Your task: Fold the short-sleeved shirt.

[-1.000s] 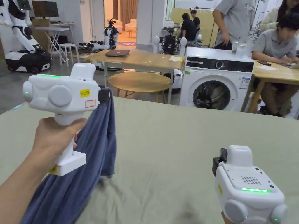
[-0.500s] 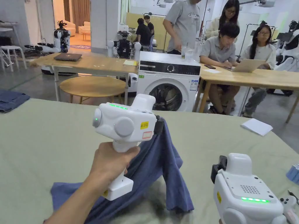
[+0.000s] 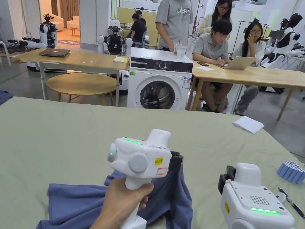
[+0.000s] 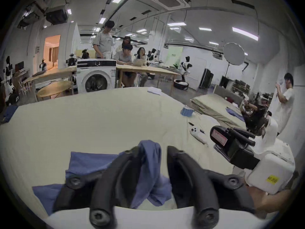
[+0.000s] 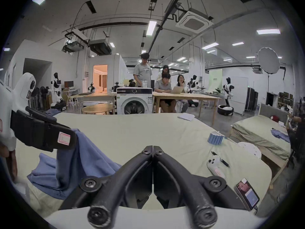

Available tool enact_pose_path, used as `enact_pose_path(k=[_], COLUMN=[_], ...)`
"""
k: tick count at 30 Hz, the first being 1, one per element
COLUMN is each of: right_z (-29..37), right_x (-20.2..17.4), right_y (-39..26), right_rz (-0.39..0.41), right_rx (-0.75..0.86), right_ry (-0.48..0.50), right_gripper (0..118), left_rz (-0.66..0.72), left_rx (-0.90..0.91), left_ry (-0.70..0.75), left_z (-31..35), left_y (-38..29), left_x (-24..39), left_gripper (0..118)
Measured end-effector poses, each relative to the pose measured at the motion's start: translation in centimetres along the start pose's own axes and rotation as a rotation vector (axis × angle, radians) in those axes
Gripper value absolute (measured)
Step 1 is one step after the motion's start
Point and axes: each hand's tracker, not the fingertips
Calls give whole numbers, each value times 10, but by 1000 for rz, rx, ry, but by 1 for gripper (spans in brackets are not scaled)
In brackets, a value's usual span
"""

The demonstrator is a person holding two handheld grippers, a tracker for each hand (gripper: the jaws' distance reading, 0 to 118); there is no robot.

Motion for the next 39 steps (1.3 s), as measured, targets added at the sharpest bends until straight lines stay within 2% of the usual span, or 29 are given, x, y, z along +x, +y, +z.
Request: enact_pose_path(k=[1, 2, 9, 10, 11, 12, 13, 15, 16, 19, 23, 25, 33, 34, 35, 36, 37, 39], right_z=[0, -1, -1, -1, -1, 0, 0, 0, 0, -1, -6, -10, -24, -26, -28, -29, -31, -34], right_x=[-2, -5, -32, -37, -42, -47, -52, -62, -66, -79, -94, -100, -107, -105, -103, -102, -99, -93], right_y=[1, 1, 12, 14, 15, 16, 17, 18, 18, 17, 14, 13, 3, 1, 0, -2, -4, -7], right_rz=[0, 3, 15, 16, 17, 18, 19, 19, 18, 14, 10, 23, 45, 46, 46, 47, 48, 51], right_rx=[0, 1, 30, 35, 41, 46, 48, 55, 53, 52, 29, 20, -23, -27, -32, -38, -46, -57], right_ry=[5, 12, 71, 83, 95, 103, 109, 133, 142, 168, 203, 208, 224, 223, 222, 218, 212, 202], right_gripper=[0, 0, 0, 0, 0, 0, 0, 0, 0, 0, 0, 0, 0, 0, 0, 0, 0, 0], left_rz=[6, 15, 42, 47, 51, 55, 55, 59, 56, 77, 199, 268, 459, 484, 510, 534, 556, 584], left_rx=[9, 14, 149, 164, 180, 190, 204, 220, 230, 226, 178, 96, -132, -152, -186, -218, -239, -315], left_ry=[3, 19, 224, 260, 294, 331, 368, 475, 538, 609, 627, 621, 546, 532, 524, 505, 476, 483], left_z=[5, 11, 70, 79, 89, 97, 107, 124, 132, 154, 172, 171, 130, 123, 114, 107, 99, 80], left_y=[0, 0, -8, -12, -18, -22, -28, -40, -46, -63, -80, -84, -84, -84, -84, -84, -86, -92], left_x=[-3, -6, -40, -46, -52, -57, -61, -69, -72, -91, -136, -163, -255, -264, -273, -279, -285, -294], left_gripper=[42, 44, 44, 41, 27, 27, 21, 0, 0, 0, 0, 0, 0, 1, 10, 27, 50, 54])
